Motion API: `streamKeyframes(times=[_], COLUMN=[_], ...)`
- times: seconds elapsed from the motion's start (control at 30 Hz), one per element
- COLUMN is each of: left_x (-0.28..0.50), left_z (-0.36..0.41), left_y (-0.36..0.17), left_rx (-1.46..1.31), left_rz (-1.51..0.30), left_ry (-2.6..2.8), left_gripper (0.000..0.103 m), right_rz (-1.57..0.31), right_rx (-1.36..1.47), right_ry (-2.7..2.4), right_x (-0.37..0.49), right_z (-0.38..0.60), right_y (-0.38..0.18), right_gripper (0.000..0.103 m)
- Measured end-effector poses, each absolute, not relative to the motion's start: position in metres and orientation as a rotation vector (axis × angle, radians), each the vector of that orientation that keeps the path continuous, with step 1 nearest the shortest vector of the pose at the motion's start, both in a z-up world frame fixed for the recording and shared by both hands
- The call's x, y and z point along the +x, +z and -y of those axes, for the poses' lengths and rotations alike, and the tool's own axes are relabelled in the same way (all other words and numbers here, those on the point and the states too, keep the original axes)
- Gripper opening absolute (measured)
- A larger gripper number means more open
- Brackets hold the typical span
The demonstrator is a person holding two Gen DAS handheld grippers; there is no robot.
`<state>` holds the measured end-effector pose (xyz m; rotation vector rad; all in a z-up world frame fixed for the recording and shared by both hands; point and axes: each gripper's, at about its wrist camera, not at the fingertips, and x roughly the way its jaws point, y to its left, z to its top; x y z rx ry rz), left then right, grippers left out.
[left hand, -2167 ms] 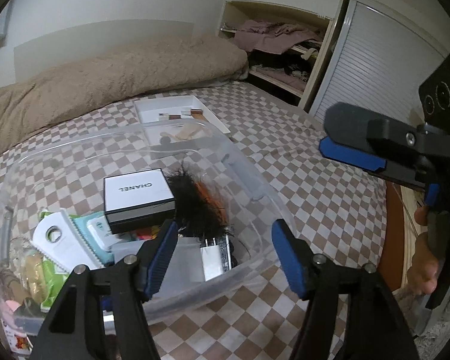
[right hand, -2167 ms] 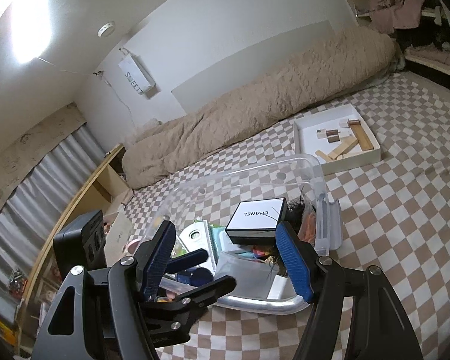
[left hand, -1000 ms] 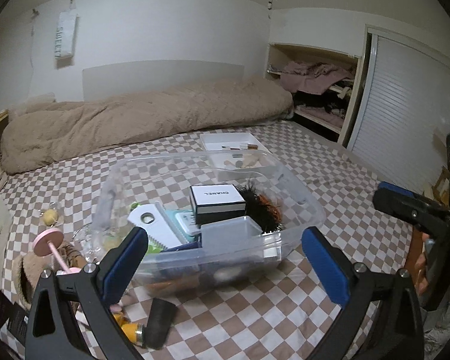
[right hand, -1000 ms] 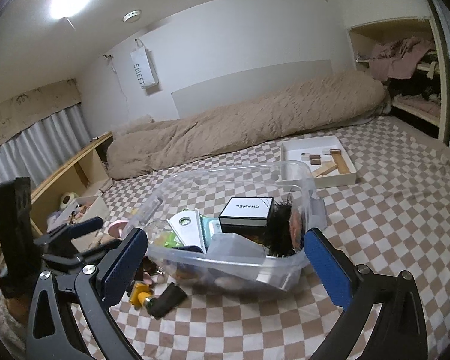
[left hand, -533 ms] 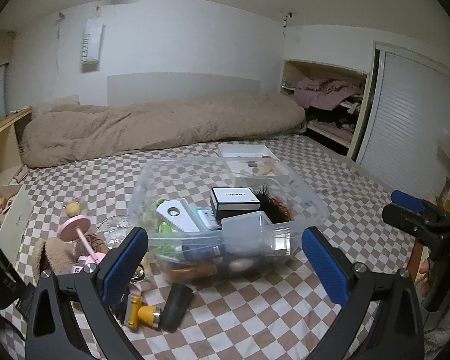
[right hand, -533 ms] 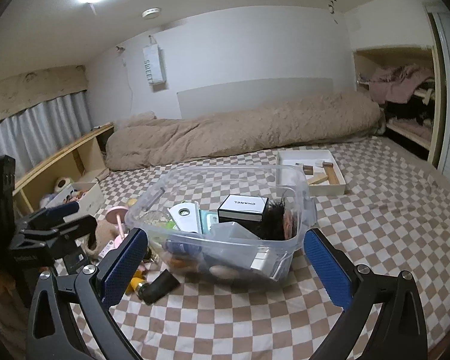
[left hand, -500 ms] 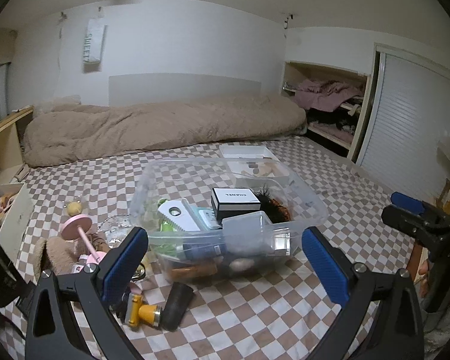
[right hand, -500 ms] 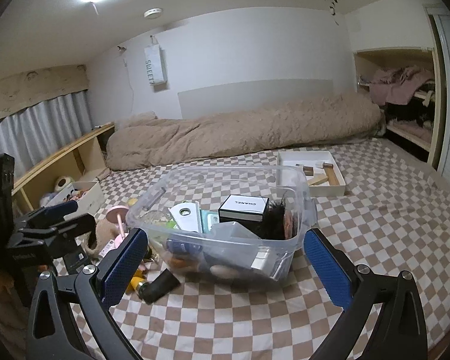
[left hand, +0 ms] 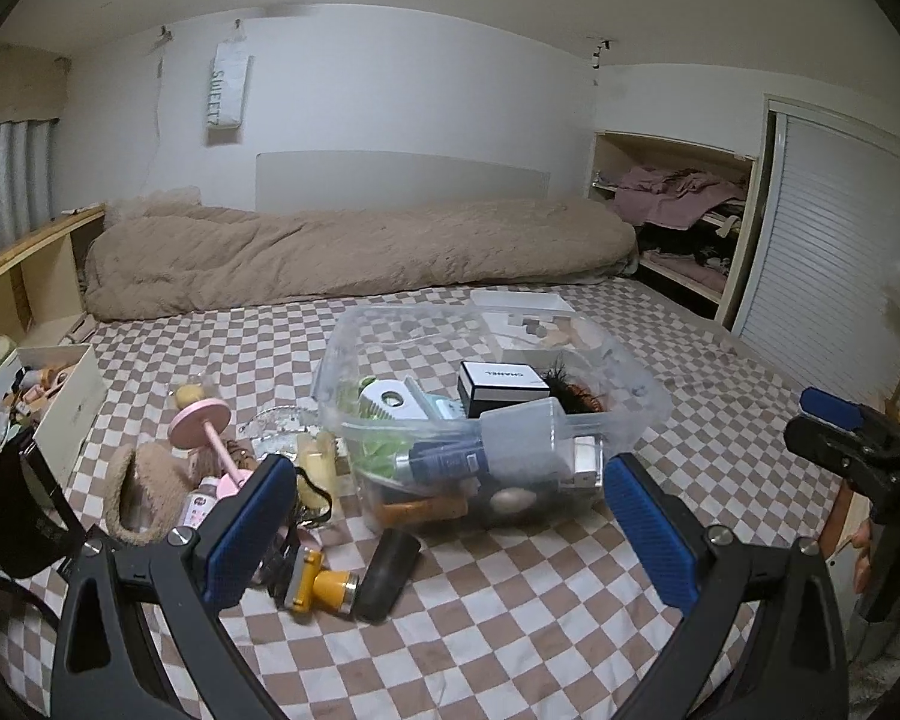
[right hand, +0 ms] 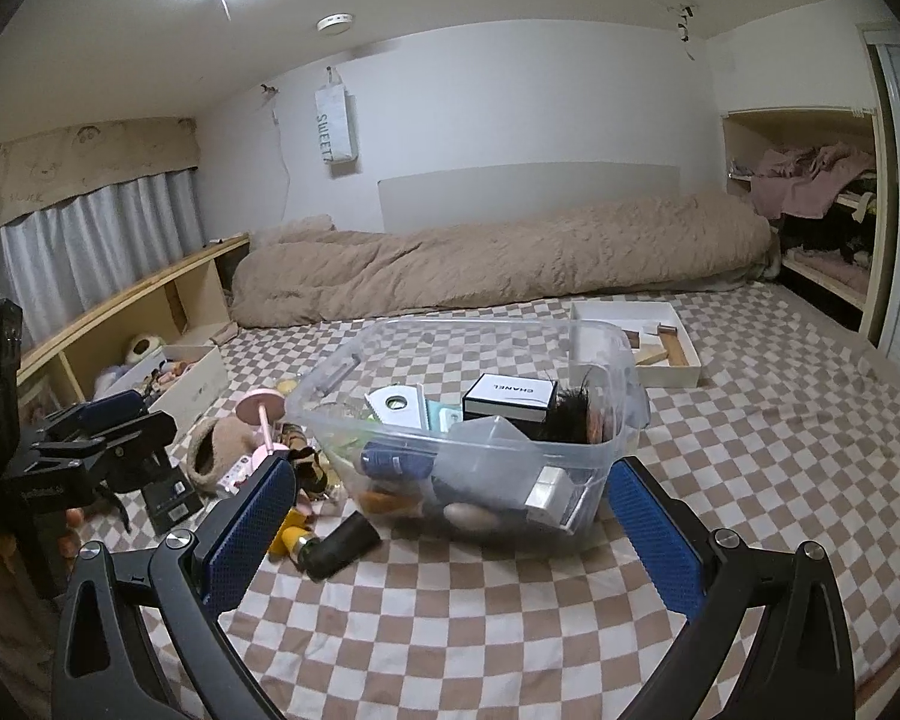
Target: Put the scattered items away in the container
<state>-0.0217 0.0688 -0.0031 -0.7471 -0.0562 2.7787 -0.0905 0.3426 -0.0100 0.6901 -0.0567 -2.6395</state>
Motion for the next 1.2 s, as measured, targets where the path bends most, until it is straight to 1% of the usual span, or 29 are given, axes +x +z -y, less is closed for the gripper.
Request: streamKeyframes(times=[0.17, 0.37, 0.53, 1.2], left_x=[-0.013, -0.004, 0.0, 0.004], left_z=[-0.066, -0.068, -0.062, -0.058], left_y=[-0.007, -0.011, -0.012, -0.017], left_rx=[-0.753, -0.762, -0.77, -0.815], left_rz=[0.047, -0.012, -0.004, -0.033], left_ry=[2.792, 2.812, 2.827, 2.835], left_gripper=[0.103, 0.103, 0.103, 0.103], right_rz=[0.042, 0.026, -0.01, -0.046], right_rx=[0.691, 0.695, 0.713, 0.731], right_ry=[-2.629, -2.614, -2.608, -2.603], right_x=[-0.083, -0.079, -0.077, -0.074], right_z=[-0.34, -0.334, -0.326, -0.316], right_y=[-0.015, -0.024, -0.03, -0.034], right_gripper=[0.103, 0.103, 0.103, 0.103])
